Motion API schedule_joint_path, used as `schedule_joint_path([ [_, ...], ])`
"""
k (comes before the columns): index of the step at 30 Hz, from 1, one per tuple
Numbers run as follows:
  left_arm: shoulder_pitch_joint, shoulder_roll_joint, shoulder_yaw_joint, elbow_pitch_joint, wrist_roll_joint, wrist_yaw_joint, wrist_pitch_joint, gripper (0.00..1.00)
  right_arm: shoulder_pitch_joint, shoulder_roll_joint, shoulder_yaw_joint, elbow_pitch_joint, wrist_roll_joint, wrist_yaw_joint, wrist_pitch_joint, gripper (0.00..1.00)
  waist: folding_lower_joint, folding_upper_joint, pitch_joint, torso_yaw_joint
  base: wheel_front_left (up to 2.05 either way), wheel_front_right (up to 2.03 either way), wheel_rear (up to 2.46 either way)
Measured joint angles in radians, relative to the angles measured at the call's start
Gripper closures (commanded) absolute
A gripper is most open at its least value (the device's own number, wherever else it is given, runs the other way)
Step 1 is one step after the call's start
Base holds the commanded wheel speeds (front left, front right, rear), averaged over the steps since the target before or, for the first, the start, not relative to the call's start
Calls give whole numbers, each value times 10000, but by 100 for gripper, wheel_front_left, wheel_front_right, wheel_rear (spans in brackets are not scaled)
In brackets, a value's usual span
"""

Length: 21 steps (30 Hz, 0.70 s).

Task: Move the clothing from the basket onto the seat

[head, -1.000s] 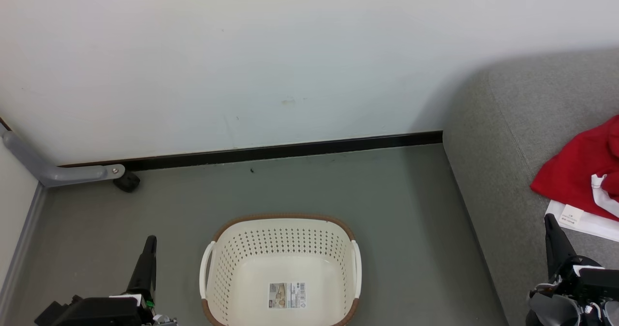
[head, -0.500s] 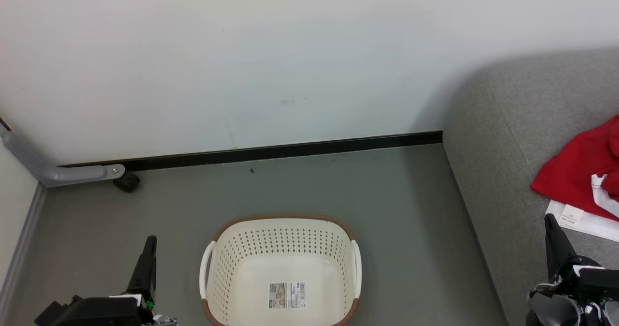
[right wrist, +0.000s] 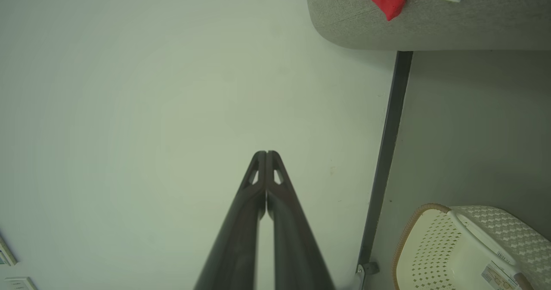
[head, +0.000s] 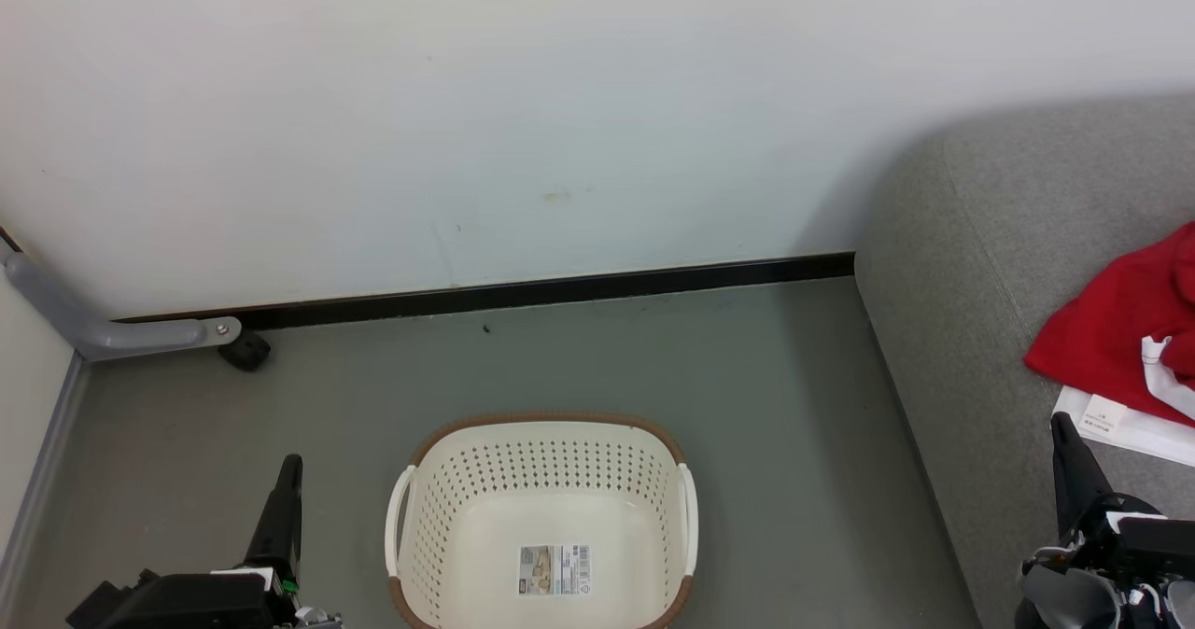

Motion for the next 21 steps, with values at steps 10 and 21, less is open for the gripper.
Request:
schedule_joint_path([
  [10,0,0,0,0,0,0,0,100,0,0,0,0,0,0,0,100,0,0,0,0,0,0,0],
  [21,0,0,0,0,0,0,0,100,0,0,0,0,0,0,0,100,-1,0,0,0,0,0,0],
])
